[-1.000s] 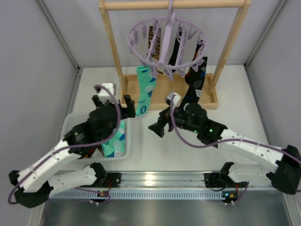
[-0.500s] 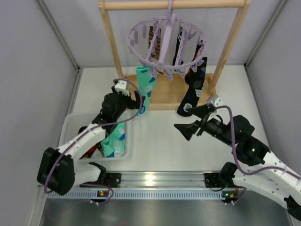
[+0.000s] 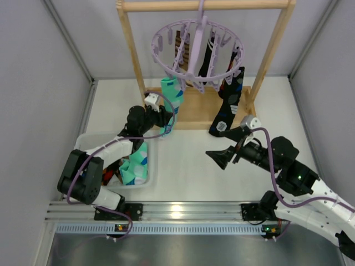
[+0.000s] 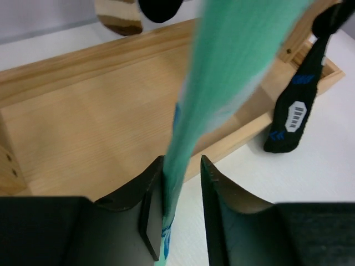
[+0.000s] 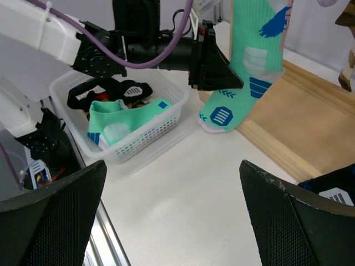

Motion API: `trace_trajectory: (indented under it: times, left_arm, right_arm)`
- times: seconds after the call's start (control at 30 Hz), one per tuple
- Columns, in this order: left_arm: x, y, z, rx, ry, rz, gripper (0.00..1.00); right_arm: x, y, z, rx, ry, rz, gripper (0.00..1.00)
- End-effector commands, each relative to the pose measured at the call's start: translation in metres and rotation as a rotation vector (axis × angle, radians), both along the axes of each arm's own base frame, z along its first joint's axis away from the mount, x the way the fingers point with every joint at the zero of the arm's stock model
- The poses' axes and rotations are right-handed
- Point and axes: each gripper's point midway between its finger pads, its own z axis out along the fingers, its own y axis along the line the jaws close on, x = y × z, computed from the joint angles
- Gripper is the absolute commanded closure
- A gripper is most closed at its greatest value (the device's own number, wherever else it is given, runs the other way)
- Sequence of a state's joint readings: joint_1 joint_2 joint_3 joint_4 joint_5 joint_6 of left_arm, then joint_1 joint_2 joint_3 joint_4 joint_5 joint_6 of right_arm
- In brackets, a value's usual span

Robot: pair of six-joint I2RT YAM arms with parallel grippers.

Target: Remove the socks clipped to the hanger

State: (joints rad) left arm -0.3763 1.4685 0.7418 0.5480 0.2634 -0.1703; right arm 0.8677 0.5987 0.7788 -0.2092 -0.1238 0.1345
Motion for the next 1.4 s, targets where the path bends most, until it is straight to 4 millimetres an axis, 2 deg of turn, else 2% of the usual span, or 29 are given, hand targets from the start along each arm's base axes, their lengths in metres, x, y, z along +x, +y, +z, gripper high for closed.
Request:
trace_trajectory:
  times: [0.0, 0.03, 0.07, 0.13, 0.17, 0.2, 0.23, 0.3, 0.37, 0.4, 0.43, 0.53, 0.57, 0.6, 0.63, 0.67, 0.7, 0.73, 0.77, 0.8, 0.87, 0.9, 0.93, 0.97, 1.1, 1.2, 1.37]
  left_arm:
    - [-0.011, -0.016, 0.048, -0.037, -0.178, 0.001, 0.67]
    - [-0.021, -0.031, 0.05, -0.029, -0.193, -0.021, 0.73]
    - [-0.026, -0.035, 0.056, -0.034, -0.206, -0.016, 0.85]
    - [-0.035, -0.045, 0.058, -0.027, -0.216, 0.003, 0.97]
    - [-0.04, -0.05, 0.063, -0.031, -0.227, 0.004, 1.0]
    - [-0.037, -0.045, 0.065, -0.024, -0.234, 0.064, 1.0]
    - [-0.045, -0.054, 0.066, -0.029, -0.235, 0.062, 1.0]
    - [-0.05, -0.059, 0.072, -0.036, -0.244, 0.089, 1.0]
    - [-0.056, -0.065, 0.072, -0.03, -0.239, 0.164, 1.0]
    - [-0.065, -0.076, 0.076, -0.028, -0.251, 0.152, 1.0]
    - [-0.062, -0.069, 0.076, -0.016, -0.247, 0.232, 1.0]
    - [-0.071, -0.084, 0.074, 0.005, -0.246, 0.274, 1.0]
    - [-0.071, -0.088, 0.068, 0.032, -0.241, 0.293, 1.0]
    - [-0.077, -0.097, 0.074, 0.045, -0.258, 0.3, 1.0]
    - [-0.078, -0.099, 0.072, 0.062, -0.26, 0.321, 1.0]
    - [-0.078, -0.099, 0.065, 0.092, -0.253, 0.371, 1.0]
    - [-0.083, -0.108, 0.072, 0.108, -0.271, 0.366, 1.0]
    - [-0.083, -0.112, 0.072, 0.119, -0.274, 0.376, 1.0]
    - [-0.083, -0.113, 0.064, 0.155, -0.271, 0.417, 1.0]
    - [-0.087, -0.122, 0.072, 0.169, -0.288, 0.42, 1.0]
    - [-0.088, -0.128, 0.064, 0.235, -0.294, 0.47, 1.0]
    - [-0.092, -0.138, 0.074, 0.244, -0.313, 0.466, 1.0]
    - [-0.093, -0.145, 0.066, 0.28, -0.317, 0.466, 1.0]
    - [-0.094, -0.151, 0.073, 0.276, -0.324, 0.467, 1.0]
    - [-0.106, -0.176, 0.07, 0.301, -0.348, 0.395, 1.0]
    - [-0.112, -0.191, 0.068, 0.299, -0.357, 0.344, 1.0]
    - [-0.118, -0.204, 0.068, 0.301, -0.366, 0.323, 1.0]
  right_arm:
    - [0.014, -0.003, 0.013, 0.045, -0.013, -0.072, 0.0]
    - [0.017, -0.005, 0.016, 0.065, -0.001, -0.095, 0.01]
    - [0.02, -0.008, 0.025, 0.093, -0.007, -0.121, 0.01]
    - [0.027, -0.017, 0.037, 0.134, -0.011, -0.192, 0.01]
    - [0.03, -0.021, 0.042, 0.15, -0.015, -0.215, 0.01]
    - [0.03, -0.023, 0.047, 0.161, -0.017, -0.226, 0.01]
    - [0.031, -0.024, 0.054, 0.176, -0.018, -0.234, 0.01]
    - [0.036, -0.03, 0.059, 0.177, -0.009, -0.277, 0.01]
    - [0.043, -0.033, 0.073, 0.181, 0.006, -0.326, 0.01]
    - [0.054, -0.035, 0.064, 0.141, 0.045, -0.385, 0.02]
    - [0.055, -0.039, 0.082, 0.167, 0.049, -0.409, 0.03]
    - [0.062, -0.037, 0.101, 0.143, 0.064, -0.433, 0.09]
    - [0.063, -0.035, 0.108, 0.144, 0.065, -0.43, 0.11]
    - [0.068, -0.027, 0.104, 0.105, 0.082, -0.423, 0.14]
    - [0.067, -0.028, 0.124, 0.124, 0.06, -0.418, 0.15]
    - [0.068, -0.024, 0.128, 0.106, 0.061, -0.41, 0.16]
    - [0.078, -0.014, 0.122, 0.061, 0.078, -0.41, 0.19]
    - [0.078, -0.014, 0.133, 0.038, 0.072, -0.409, 0.21]
    - [0.083, -0.011, 0.133, 0.01, 0.077, -0.418, 0.23]
    - [0.094, 0.002, 0.121, -0.05, 0.097, -0.429, 0.25]
    - [0.098, 0.002, 0.128, -0.103, 0.081, -0.477, 0.26]
    - [0.105, 0.011, 0.119, -0.15, 0.089, -0.495, 0.28]
    - [0.107, 0.012, 0.128, -0.157, 0.068, -0.512, 0.28]
    - [0.108, 0.01, 0.125, -0.192, 0.058, -0.556, 0.3]
    - [0.116, 0.016, 0.121, -0.303, 0.016, -0.648, 0.32]
    - [0.115, 0.02, 0.122, -0.342, -0.018, -0.684, 0.34]
    - [0.123, 0.016, 0.127, -0.404, -0.07, -0.759, 0.36]
